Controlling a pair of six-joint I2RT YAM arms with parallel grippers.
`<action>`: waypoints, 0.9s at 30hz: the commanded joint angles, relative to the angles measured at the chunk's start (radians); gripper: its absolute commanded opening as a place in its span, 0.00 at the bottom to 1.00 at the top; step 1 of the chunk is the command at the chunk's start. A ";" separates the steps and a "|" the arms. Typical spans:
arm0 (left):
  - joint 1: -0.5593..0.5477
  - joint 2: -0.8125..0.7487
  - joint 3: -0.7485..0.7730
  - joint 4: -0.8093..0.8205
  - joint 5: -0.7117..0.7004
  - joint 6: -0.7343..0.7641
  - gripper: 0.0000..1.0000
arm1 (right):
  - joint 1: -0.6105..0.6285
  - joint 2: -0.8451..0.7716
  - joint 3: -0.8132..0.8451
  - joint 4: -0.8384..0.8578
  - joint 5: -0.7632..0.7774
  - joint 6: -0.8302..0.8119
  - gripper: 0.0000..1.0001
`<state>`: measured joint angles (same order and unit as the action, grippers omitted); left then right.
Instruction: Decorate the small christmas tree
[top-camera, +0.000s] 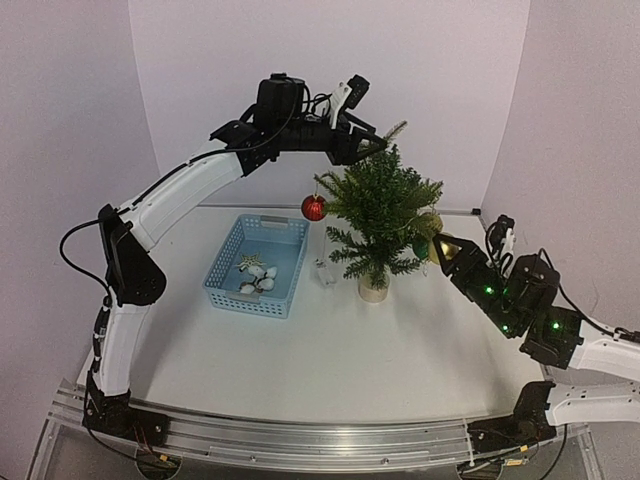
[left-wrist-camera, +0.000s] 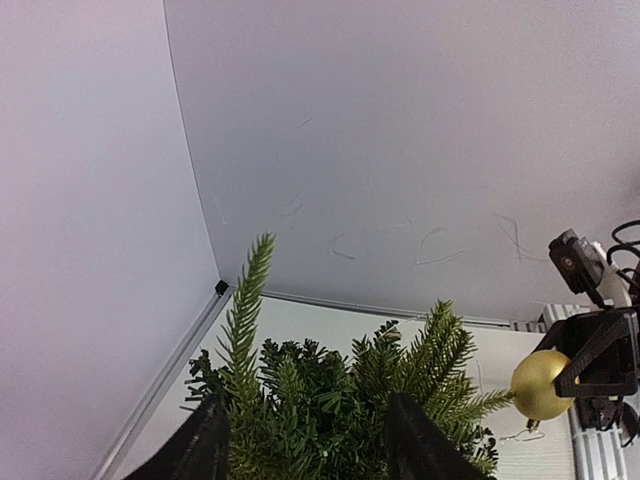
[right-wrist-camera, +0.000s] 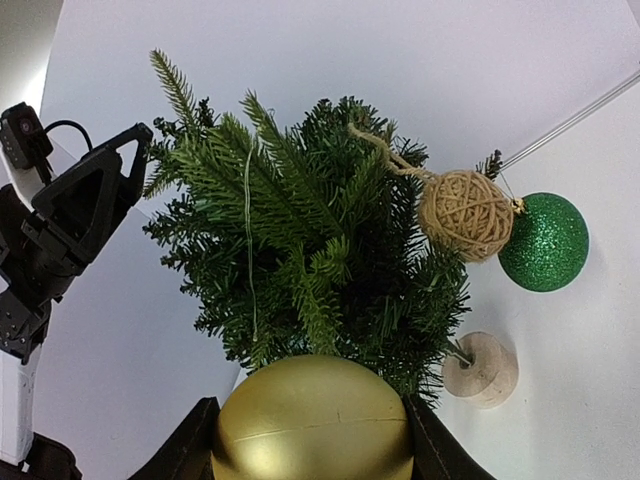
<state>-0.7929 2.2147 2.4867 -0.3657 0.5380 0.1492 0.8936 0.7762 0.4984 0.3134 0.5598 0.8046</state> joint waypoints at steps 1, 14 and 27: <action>-0.004 0.006 0.015 0.053 -0.006 -0.011 0.44 | 0.004 0.037 0.073 0.012 0.032 -0.028 0.19; -0.004 0.004 -0.015 0.008 0.019 -0.002 0.34 | 0.004 0.019 0.051 0.027 0.023 0.026 0.16; -0.005 0.007 -0.022 0.003 0.031 -0.001 0.21 | 0.004 0.052 -0.025 0.141 0.099 0.107 0.13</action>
<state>-0.7933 2.2147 2.4659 -0.3657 0.5546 0.1507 0.8936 0.7876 0.4831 0.3591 0.6368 0.8682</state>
